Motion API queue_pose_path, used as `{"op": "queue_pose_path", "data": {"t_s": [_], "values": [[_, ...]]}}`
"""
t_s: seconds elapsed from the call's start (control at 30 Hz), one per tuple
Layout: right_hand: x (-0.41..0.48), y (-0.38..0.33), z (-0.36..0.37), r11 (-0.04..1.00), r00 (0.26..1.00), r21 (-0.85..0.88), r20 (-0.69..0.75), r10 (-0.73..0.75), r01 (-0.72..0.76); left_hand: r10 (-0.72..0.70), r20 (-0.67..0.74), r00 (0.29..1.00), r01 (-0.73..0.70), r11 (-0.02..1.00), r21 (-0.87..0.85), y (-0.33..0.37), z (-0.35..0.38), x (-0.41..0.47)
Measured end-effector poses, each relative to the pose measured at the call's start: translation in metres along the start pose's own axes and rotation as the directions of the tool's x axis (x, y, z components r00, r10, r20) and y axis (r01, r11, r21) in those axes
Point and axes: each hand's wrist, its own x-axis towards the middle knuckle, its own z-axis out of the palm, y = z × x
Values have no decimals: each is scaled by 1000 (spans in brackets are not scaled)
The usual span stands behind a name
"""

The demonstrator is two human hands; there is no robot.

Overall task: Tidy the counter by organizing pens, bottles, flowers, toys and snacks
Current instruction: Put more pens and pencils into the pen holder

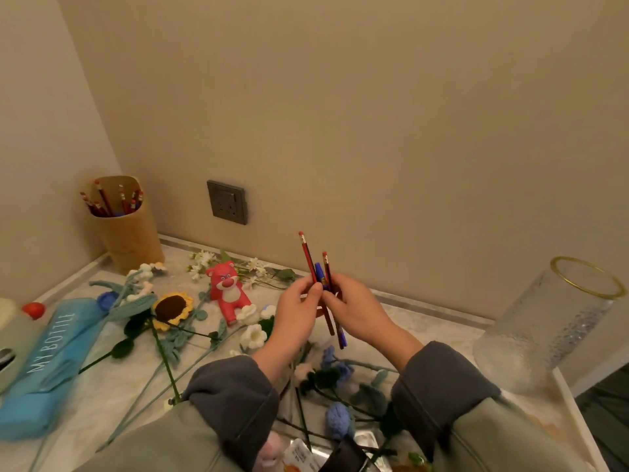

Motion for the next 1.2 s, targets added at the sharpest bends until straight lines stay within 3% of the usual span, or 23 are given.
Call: {"op": "queue_pose_path", "data": {"t_s": [0.23, 0.43, 0.73, 0.97, 1.2], "values": [[26, -61, 10, 981, 999, 191, 44, -22, 13, 79, -47, 996, -80, 996, -28, 29, -66, 7], [70, -129, 52, 971, 991, 218, 59, -117, 102, 78, -175, 981, -71, 996, 44, 65, -152, 22], [149, -248, 96, 922, 945, 208, -91, -314, 327, 336, -250, 908, -306, 940, 150, 134, -279, 65], [205, -324, 116, 842, 884, 292, -263, -385, 454, 609, -262, 749, -524, 786, 328, 188, -350, 103], [243, -332, 167, 876, 915, 303, -270, -299, 375, 583, -242, 776, -487, 797, 358, 169, -394, 140]]}}
